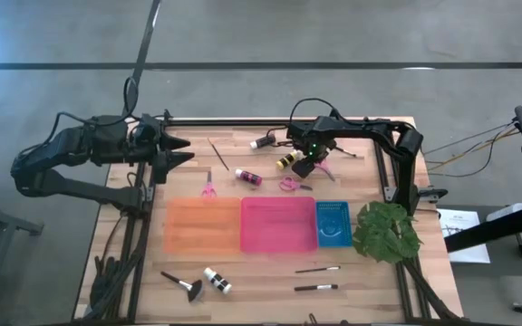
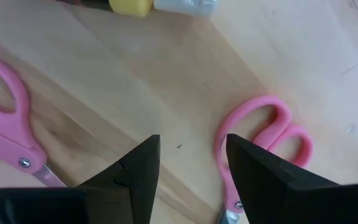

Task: Pick & Place Paint Supplies
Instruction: Put the top pink scissors into the pink bin

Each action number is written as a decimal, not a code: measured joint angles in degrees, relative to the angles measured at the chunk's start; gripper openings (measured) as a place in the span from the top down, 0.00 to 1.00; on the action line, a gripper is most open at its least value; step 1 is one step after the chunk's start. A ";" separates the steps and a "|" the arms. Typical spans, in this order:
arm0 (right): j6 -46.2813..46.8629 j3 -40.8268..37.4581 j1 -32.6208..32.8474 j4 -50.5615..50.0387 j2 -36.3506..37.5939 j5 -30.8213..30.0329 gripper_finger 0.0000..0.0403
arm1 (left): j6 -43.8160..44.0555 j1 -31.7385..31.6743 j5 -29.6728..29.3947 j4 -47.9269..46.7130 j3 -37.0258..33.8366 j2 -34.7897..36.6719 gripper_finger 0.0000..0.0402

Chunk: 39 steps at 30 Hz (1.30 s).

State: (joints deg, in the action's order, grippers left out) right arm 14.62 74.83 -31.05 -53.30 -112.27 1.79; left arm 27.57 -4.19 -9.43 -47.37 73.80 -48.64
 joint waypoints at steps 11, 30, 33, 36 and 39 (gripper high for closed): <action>-1.29 -0.04 -1.92 0.24 -0.22 2.56 0.55 | 1.10 0.00 0.00 0.00 0.00 0.00 0.38; -2.63 -3.23 -2.32 3.02 0.14 5.72 0.86 | 1.51 -0.01 0.00 0.00 0.00 -0.01 0.38; -2.98 -4.36 -2.32 3.67 0.22 5.57 0.90 | 1.77 0.00 0.00 0.00 0.00 0.01 0.38; -3.11 -5.33 -2.32 4.52 0.24 5.51 0.94 | 2.60 0.00 -0.02 0.00 0.00 -0.01 0.38; -3.28 -6.00 -2.32 5.35 0.24 5.60 0.97 | 2.73 -0.01 -0.01 0.00 0.00 -0.01 0.38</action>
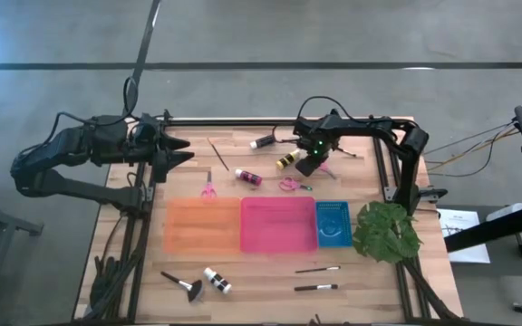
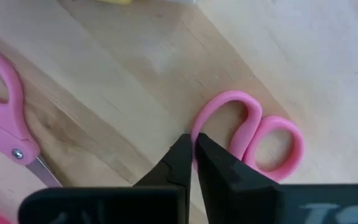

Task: Pick & Place Paint Supplies
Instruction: Put the top pink scissors into the pink bin

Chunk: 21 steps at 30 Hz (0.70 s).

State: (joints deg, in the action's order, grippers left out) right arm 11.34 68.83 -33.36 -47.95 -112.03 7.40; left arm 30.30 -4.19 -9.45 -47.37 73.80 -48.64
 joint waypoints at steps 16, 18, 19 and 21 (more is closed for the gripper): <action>2.38 -1.42 0.25 0.11 7.57 1.17 0.98 | 0.19 0.01 0.01 0.01 0.00 0.02 0.38; 3.13 -1.95 0.37 -0.06 8.30 0.80 0.98 | 0.18 -0.01 0.01 0.00 0.00 0.02 0.38; 3.39 -2.23 0.53 -0.01 9.07 0.79 0.98 | 0.18 0.01 0.01 0.00 0.00 0.00 0.38; 3.83 -2.60 1.22 -0.03 10.88 0.89 0.98 | 0.18 0.00 0.01 0.01 0.00 0.02 0.38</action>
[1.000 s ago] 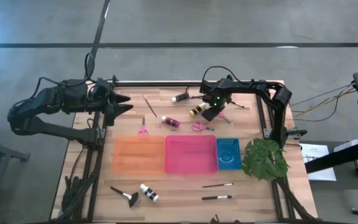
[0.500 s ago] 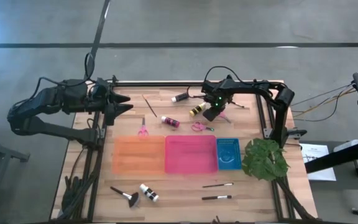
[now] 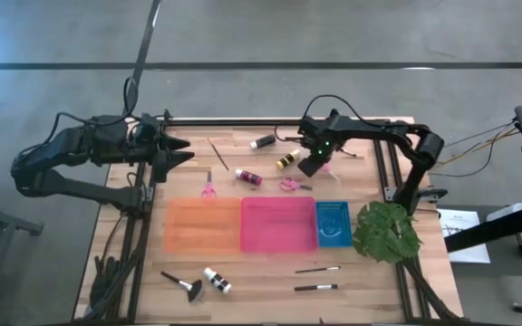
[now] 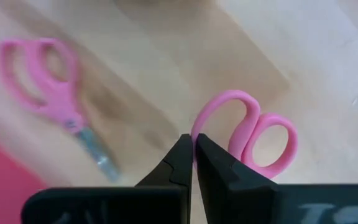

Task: Pick & Place Paint Supplies
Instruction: Put the top pink scissors into the pink bin

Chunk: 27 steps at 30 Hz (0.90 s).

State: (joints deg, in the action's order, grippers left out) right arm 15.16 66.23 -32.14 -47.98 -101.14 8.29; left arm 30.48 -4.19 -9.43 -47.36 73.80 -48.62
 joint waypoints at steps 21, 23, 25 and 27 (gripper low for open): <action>20.30 8.71 28.60 5.68 14.25 -2.30 0.98 | -2.10 -0.01 0.00 0.10 -0.11 -0.02 0.38; 21.09 11.56 31.14 6.09 12.23 -2.89 0.98 | -2.16 0.00 0.00 0.29 -0.11 -0.01 0.38; 21.33 14.42 33.20 5.80 9.44 -3.78 0.98 | -2.16 -0.01 0.00 0.48 -0.11 0.00 0.38; 21.21 17.45 34.73 4.85 6.09 -3.77 0.98 | -2.53 0.00 0.00 0.44 -0.11 -0.02 0.38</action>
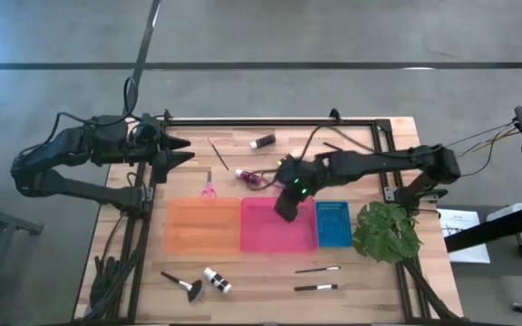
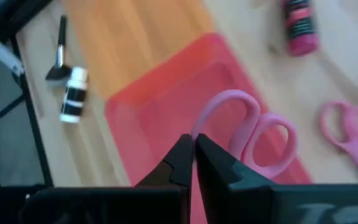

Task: Pick & Place Paint Supplies
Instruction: Put the top pink scissors into the pink bin, then put the right pink scissors into the pink bin

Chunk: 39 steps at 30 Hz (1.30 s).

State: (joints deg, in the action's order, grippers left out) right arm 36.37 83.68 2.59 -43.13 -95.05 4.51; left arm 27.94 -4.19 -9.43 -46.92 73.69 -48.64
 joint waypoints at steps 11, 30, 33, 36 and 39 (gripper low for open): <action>-9.43 9.31 4.43 -10.46 -16.66 1.39 0.98 | -0.04 0.01 0.00 0.03 0.00 0.00 0.38; -13.02 9.95 3.74 -8.31 -19.01 3.52 0.91 | -0.51 0.03 0.02 -0.01 0.00 0.00 0.38; -12.62 9.93 3.63 -8.37 -18.84 3.56 0.80 | -0.87 0.03 0.11 -0.01 0.00 0.00 0.38; -12.60 9.90 3.63 -8.33 -18.31 3.20 0.70 | -1.11 0.03 0.22 -0.03 0.00 0.00 0.38; -11.95 9.90 3.51 -8.32 -17.13 1.36 0.63 | -1.12 0.03 0.22 -0.04 0.00 0.02 0.38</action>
State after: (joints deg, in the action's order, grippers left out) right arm 24.42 93.58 6.10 -51.46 -112.18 5.88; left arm 26.83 -4.16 -9.21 -46.96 73.69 -48.63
